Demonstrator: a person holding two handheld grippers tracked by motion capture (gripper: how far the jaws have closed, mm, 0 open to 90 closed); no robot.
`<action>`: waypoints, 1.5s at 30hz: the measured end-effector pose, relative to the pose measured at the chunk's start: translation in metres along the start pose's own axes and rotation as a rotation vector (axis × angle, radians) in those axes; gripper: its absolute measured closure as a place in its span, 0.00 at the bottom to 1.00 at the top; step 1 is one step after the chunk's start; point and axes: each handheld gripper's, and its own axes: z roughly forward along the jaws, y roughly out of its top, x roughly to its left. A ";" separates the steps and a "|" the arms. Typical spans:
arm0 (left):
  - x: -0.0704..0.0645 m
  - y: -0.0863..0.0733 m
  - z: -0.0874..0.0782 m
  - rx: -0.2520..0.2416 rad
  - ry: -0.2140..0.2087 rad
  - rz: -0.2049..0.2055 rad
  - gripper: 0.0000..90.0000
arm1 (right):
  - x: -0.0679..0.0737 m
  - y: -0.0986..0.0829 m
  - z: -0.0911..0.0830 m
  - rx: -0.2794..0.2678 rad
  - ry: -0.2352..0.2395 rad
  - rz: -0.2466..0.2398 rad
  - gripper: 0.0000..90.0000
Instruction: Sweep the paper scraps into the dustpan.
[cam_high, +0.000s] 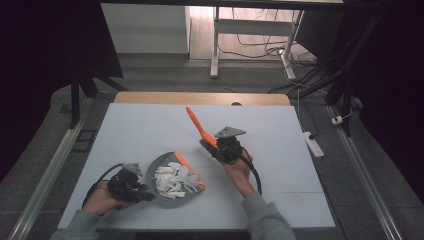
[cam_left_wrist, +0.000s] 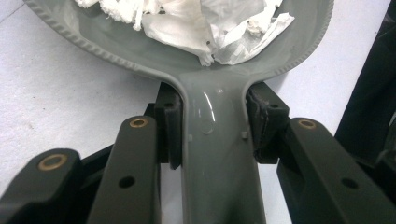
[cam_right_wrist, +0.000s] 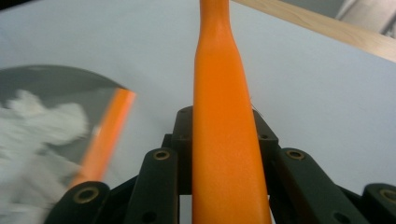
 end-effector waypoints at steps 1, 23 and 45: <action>0.000 0.000 0.000 0.000 -0.001 0.000 0.68 | -0.005 -0.002 0.001 0.008 -0.018 0.004 0.79; -0.001 0.001 0.002 -0.003 0.000 -0.009 0.68 | 0.002 -0.014 0.014 0.058 0.007 0.034 0.79; -0.002 0.002 0.004 -0.003 0.004 -0.015 0.68 | 0.065 -0.004 0.027 0.061 0.137 -0.002 0.79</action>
